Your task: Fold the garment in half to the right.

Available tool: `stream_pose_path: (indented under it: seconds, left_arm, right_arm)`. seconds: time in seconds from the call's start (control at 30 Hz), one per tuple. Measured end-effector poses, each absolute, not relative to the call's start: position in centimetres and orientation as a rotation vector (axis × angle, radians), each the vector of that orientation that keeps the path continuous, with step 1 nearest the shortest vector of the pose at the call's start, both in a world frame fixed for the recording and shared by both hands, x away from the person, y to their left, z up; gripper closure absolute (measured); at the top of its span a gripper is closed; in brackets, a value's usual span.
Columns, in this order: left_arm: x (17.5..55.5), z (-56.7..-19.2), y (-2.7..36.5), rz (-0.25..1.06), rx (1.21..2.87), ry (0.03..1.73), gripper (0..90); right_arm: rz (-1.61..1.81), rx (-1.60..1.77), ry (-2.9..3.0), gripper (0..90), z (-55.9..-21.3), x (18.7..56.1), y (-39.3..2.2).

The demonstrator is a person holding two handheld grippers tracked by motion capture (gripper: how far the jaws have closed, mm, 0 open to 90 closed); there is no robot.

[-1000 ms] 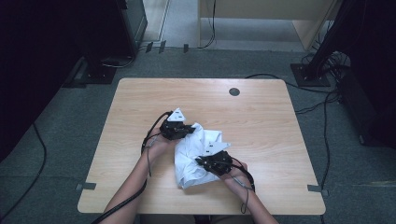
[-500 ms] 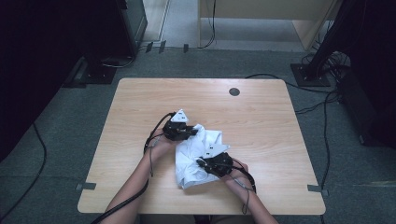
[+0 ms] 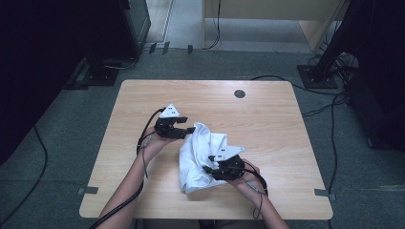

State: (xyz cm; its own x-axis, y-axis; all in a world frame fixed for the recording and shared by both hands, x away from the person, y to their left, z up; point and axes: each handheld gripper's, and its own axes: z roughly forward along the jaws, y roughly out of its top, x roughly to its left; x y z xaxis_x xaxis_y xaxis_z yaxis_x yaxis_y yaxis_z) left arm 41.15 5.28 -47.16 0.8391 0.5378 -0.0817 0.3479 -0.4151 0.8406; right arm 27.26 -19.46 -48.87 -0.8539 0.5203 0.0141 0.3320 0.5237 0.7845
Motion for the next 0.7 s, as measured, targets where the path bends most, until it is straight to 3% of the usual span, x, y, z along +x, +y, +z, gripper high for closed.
stream_pose_path:
  seconds: [0.43, 0.7]
  left_arm:
    - [41.5, -47.7, 6.7, 0.24, 2.014, 0.722, 33.0]
    - [41.1, -49.0, 5.2, 0.254, 2.115, 0.699, 30.5]
  right_arm:
    - [1.28, 0.704, 2.555, 48.8, -48.3, 27.5, -21.1]
    - [1.307, 0.723, 2.531, 40.9, -47.9, 27.7, -21.6]
